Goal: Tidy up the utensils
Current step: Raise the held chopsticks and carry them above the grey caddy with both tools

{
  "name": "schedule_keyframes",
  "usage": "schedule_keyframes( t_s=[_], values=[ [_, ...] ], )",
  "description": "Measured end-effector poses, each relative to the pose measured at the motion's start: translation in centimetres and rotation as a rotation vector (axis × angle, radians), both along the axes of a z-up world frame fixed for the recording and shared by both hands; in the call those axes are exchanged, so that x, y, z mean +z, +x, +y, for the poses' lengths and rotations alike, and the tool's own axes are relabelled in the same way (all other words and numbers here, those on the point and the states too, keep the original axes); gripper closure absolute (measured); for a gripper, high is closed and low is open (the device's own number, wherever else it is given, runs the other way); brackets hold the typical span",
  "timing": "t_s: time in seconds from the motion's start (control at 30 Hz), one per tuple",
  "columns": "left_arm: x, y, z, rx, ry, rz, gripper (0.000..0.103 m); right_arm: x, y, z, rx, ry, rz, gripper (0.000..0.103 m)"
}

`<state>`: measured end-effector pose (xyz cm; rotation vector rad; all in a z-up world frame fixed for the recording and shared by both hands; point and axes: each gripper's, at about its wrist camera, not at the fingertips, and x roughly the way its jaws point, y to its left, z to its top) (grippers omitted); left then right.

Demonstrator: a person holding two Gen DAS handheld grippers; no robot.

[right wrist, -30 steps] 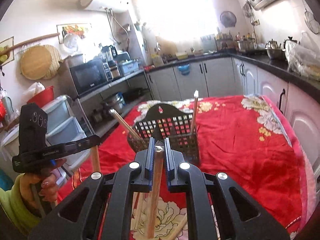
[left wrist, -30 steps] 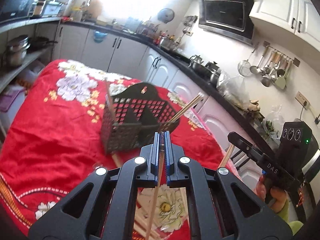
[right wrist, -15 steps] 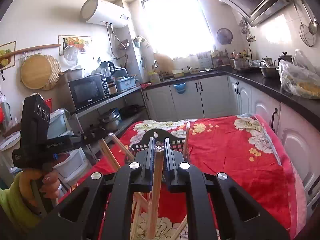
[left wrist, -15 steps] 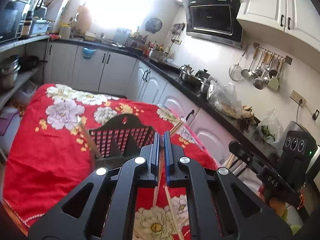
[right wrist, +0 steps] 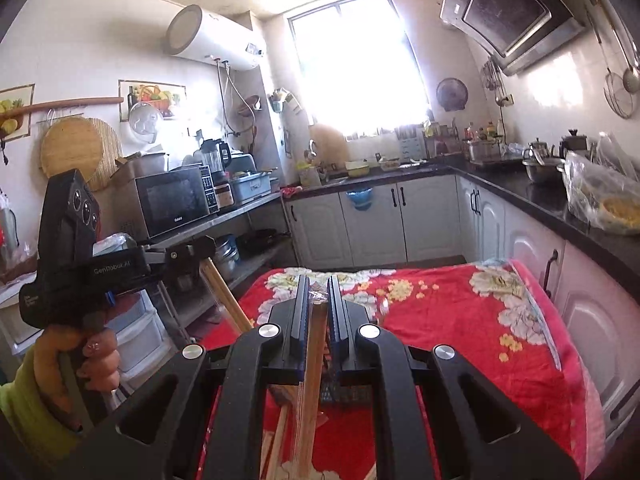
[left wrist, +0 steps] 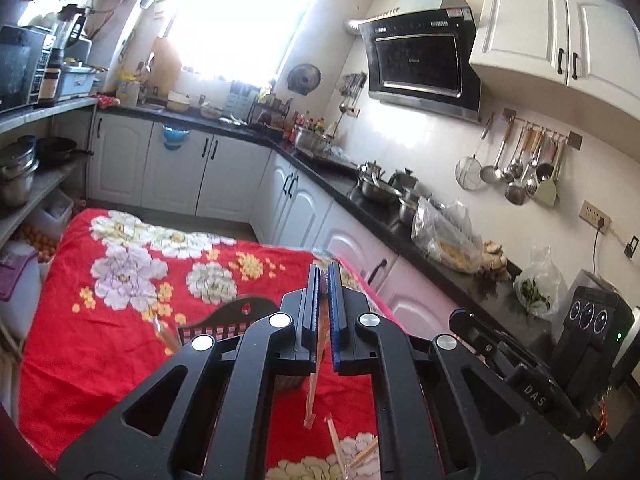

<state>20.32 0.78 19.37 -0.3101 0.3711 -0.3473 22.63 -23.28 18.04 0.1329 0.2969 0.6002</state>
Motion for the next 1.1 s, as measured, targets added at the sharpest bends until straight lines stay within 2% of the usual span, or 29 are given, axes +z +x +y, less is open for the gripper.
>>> schedule_keyframes(
  t_s=[0.23, 0.4, 0.6, 0.77, 1.1],
  values=[
    [2.1, 1.3, 1.3, 0.047, 0.001, -0.041, 0.101, 1.4, 2.1, 1.4, -0.008, -0.005, -0.01, 0.094],
    [2.5, 2.5, 1.9, 0.092, 0.012, -0.054, 0.101, 2.9, 3.9, 2.5, -0.034, -0.016, -0.037, 0.094],
    [1.6, 4.0, 2.5, 0.124, 0.007, -0.041, 0.101, 4.3, 5.8, 3.5, -0.092, -0.044, -0.098, 0.094],
    [0.4, 5.2, 2.6, 0.148, 0.01, -0.028, 0.101, 4.5, 7.5, 3.3, -0.115, -0.018, -0.117, 0.094],
    [-2.6, 5.9, 2.3, 0.152, 0.021, -0.002, 0.101, 3.2, 10.7, 2.9, -0.154, 0.029, -0.14, 0.094]
  ],
)
